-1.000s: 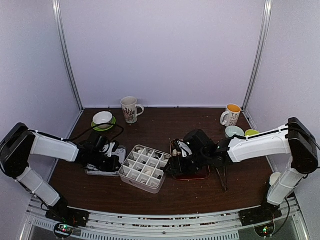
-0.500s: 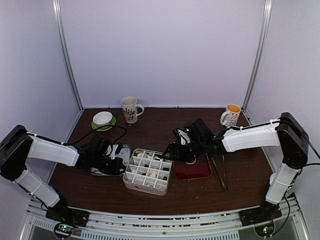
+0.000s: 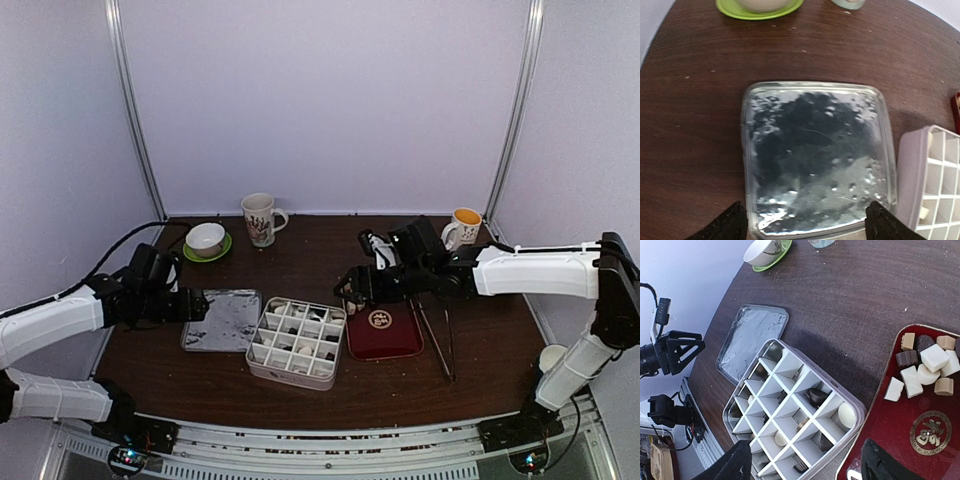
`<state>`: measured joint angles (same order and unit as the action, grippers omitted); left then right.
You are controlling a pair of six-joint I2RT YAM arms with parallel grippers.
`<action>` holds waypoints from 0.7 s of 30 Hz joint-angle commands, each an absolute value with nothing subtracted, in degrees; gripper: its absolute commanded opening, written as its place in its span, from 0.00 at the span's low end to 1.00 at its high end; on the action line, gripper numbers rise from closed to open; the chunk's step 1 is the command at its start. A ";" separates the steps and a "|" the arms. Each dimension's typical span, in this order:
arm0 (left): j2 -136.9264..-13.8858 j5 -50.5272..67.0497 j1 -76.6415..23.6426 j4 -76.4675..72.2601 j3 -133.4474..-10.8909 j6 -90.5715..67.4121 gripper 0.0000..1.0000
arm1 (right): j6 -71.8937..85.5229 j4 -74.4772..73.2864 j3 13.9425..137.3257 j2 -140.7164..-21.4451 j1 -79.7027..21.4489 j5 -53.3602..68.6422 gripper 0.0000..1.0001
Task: Pack the chocolate
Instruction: Adjust the packing box at the center of the board, then pick up the box lid from the center of the board.
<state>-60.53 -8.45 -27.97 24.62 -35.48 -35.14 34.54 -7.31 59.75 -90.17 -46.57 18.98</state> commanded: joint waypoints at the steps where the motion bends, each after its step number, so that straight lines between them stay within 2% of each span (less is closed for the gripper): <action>1: -60.24 -14.47 -21.68 31.04 -38.25 -30.58 0.89 | 30.98 -9.89 60.14 -88.09 -46.29 16.44 0.75; 7: -68.64 -15.04 -17.33 31.22 -42.31 -27.46 0.80 | 30.22 -9.75 60.58 -87.18 -46.02 17.63 0.75; 12: -76.51 -13.38 -16.35 31.28 -44.56 -27.30 0.54 | 29.60 -10.20 60.37 -86.28 -45.98 17.74 0.75; 21: -86.96 -11.40 -16.38 31.11 -46.58 -28.84 0.33 | 29.63 -9.56 58.42 -84.67 -45.88 17.23 0.75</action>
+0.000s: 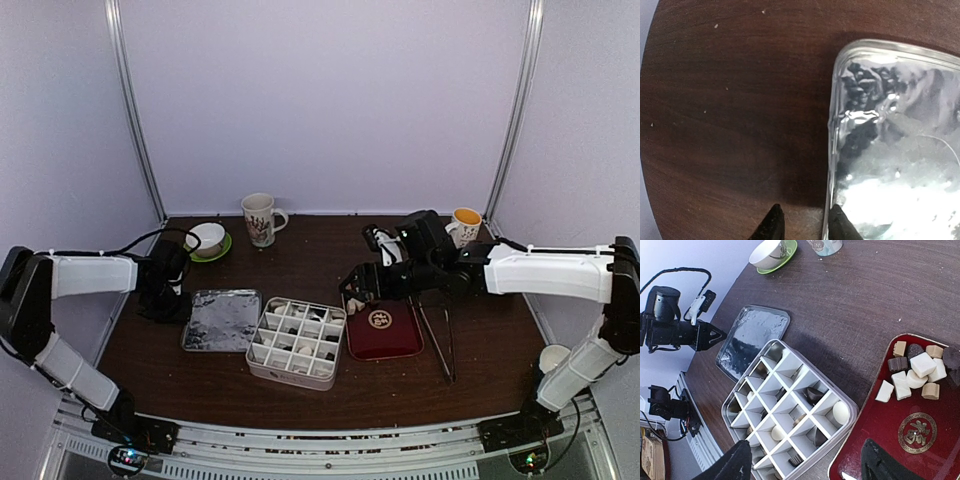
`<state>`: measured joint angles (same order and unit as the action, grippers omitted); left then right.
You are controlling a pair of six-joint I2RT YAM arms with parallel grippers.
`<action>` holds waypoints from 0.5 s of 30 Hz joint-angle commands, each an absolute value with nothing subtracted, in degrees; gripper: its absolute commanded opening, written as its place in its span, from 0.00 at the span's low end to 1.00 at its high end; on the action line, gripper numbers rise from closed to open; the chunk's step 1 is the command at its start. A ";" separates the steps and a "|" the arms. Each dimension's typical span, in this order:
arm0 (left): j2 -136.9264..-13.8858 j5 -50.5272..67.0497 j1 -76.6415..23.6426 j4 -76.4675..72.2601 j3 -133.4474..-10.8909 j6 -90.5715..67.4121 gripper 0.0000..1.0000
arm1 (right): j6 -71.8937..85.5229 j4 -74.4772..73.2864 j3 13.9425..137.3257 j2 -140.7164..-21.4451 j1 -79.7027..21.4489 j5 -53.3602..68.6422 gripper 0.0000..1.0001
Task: Pack the chocolate
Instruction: Pick up the box lid from the center of the board.
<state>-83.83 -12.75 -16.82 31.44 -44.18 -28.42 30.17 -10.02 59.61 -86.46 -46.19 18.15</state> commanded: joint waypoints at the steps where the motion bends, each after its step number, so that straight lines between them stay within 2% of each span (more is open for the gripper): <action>1: -87.63 -10.87 -16.33 30.86 -46.61 -28.84 0.33 | 29.62 -9.52 58.28 -84.46 -45.88 17.11 0.75; 15: -91.90 -7.56 -16.38 34.76 -49.83 -28.11 0.38 | 28.60 -9.91 57.61 -83.42 -45.74 16.72 0.75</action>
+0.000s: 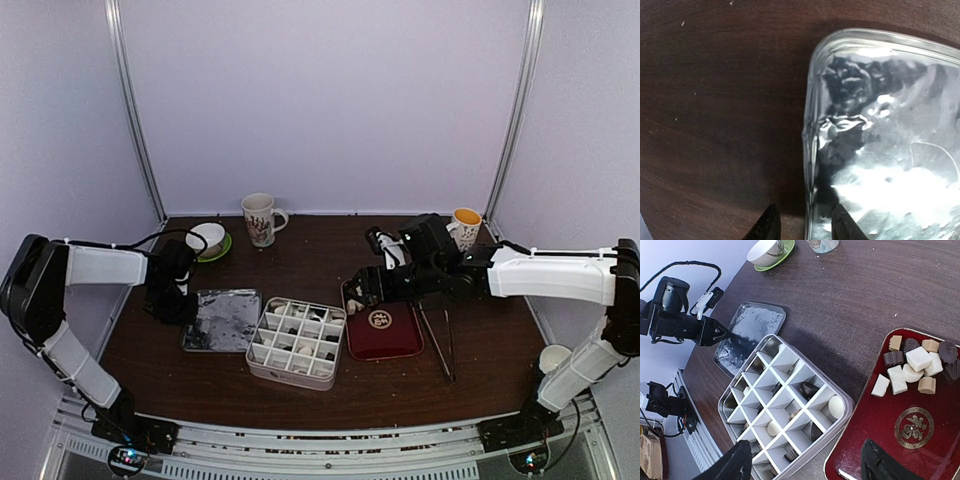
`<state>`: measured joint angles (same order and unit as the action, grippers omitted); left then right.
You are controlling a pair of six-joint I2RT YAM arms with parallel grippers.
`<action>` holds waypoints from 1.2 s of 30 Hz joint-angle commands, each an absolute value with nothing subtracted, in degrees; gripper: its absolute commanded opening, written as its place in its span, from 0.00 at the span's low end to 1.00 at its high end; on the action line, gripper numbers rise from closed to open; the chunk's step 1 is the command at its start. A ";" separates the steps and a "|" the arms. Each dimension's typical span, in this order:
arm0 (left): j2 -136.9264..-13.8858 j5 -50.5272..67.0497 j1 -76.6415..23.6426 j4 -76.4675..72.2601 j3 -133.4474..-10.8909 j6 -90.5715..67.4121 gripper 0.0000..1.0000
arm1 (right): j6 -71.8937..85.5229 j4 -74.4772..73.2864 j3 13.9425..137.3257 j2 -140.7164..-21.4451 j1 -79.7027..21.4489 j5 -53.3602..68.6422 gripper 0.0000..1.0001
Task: Pack the chocolate
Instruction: Pick up the box lid from the center of the board.
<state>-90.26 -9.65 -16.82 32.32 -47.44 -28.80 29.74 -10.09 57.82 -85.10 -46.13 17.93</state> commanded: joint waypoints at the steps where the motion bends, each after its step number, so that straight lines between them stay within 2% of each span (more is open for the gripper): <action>1: -92.04 -7.41 -16.39 35.10 -49.95 -28.11 0.38 | 28.61 -9.88 57.49 -83.32 -45.78 16.55 0.75; 3: -92.26 -5.90 -16.43 35.16 -49.97 -27.81 0.34 | 28.57 -9.82 57.29 -83.36 -45.63 16.45 0.75; 4: -92.47 -4.68 -16.41 35.16 -50.07 -27.67 0.29 | 28.56 -9.65 57.16 -83.40 -45.68 16.54 0.75; 8: -92.53 -2.59 -16.42 35.15 -50.20 -27.99 0.00 | 28.83 -9.22 56.76 -83.41 -45.64 16.78 0.75; 17: -83.01 -12.65 -16.40 40.05 -52.09 -28.59 0.00 | 28.23 -9.96 57.53 -82.80 -45.53 17.10 0.75; 23: -72.05 -17.51 -16.39 40.97 -52.04 -28.48 0.00 | 26.83 -9.87 57.61 -82.52 -45.55 18.49 0.74; 31: -58.90 -15.24 -16.41 41.13 -52.76 -27.54 0.00 | 19.23 -12.34 60.62 -78.18 -46.42 16.45 0.72; 36: -55.37 -8.04 -16.43 41.05 -54.87 -27.22 0.00 | 12.21 -14.71 63.68 -74.92 -47.98 12.89 0.72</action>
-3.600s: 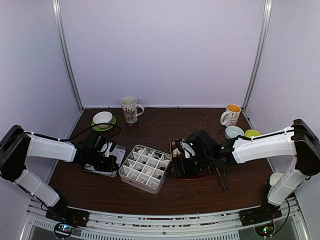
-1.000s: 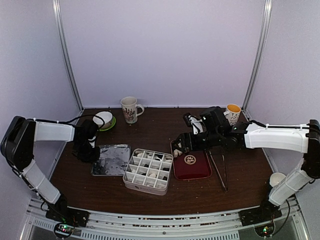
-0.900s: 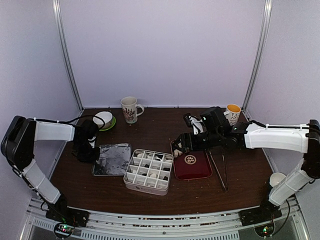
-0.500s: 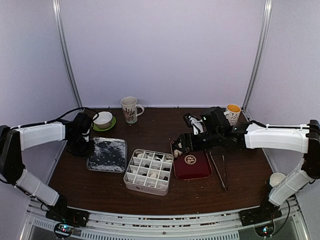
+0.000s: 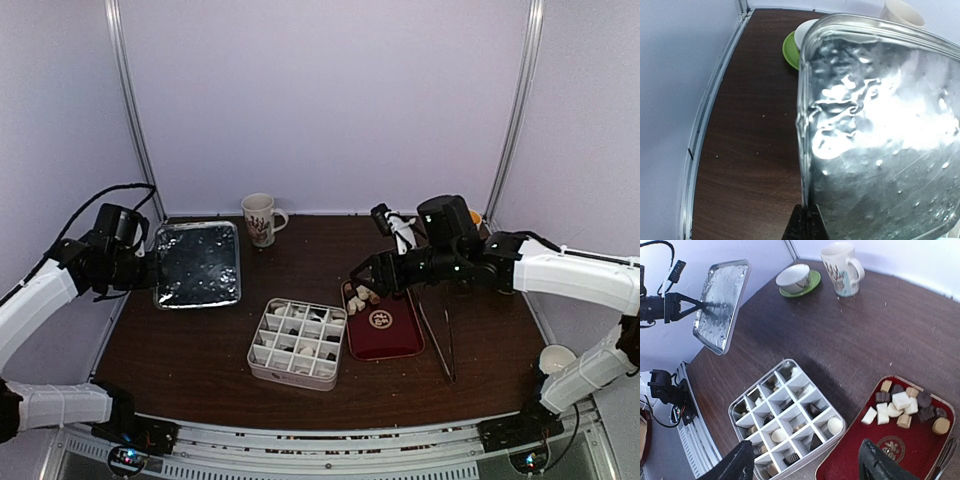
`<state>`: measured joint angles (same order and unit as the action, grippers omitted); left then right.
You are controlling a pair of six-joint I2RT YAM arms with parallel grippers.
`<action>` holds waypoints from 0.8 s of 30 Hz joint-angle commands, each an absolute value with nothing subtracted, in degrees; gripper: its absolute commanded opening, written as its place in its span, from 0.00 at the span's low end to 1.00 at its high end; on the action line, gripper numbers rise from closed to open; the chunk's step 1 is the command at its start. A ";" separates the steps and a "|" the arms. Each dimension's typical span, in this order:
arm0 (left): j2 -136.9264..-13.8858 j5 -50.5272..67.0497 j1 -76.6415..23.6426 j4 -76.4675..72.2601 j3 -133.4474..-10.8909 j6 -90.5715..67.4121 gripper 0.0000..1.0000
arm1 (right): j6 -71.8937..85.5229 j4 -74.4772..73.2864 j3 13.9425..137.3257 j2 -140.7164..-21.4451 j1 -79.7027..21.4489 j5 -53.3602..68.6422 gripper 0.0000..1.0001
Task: Pack the chocolate
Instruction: Pick up the box lid from the center of the board.
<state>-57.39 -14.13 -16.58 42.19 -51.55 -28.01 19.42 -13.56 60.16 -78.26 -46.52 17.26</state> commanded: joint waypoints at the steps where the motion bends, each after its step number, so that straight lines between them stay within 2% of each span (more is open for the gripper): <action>1: -55.17 -6.01 -16.41 41.08 -55.47 -26.87 0.00 | 10.53 -14.57 63.80 -74.25 -48.98 11.15 0.72; 6: -53.87 4.92 -16.42 38.60 -57.61 -24.09 0.00 | 1.36 -11.23 62.71 -70.56 -51.96 7.01 0.74; 15: -55.74 16.44 -16.42 39.99 -60.27 -20.31 0.00 | -16.27 0.30 53.52 -58.87 -52.45 1.81 0.88; 19: -57.18 20.97 -16.98 39.44 -60.16 -20.04 0.00 | -20.53 -3.65 54.31 -57.51 -52.43 4.76 0.99; 24: -59.33 21.15 -19.23 39.53 -61.00 -20.08 0.00 | -24.47 -8.69 57.16 -56.92 -53.18 8.79 1.00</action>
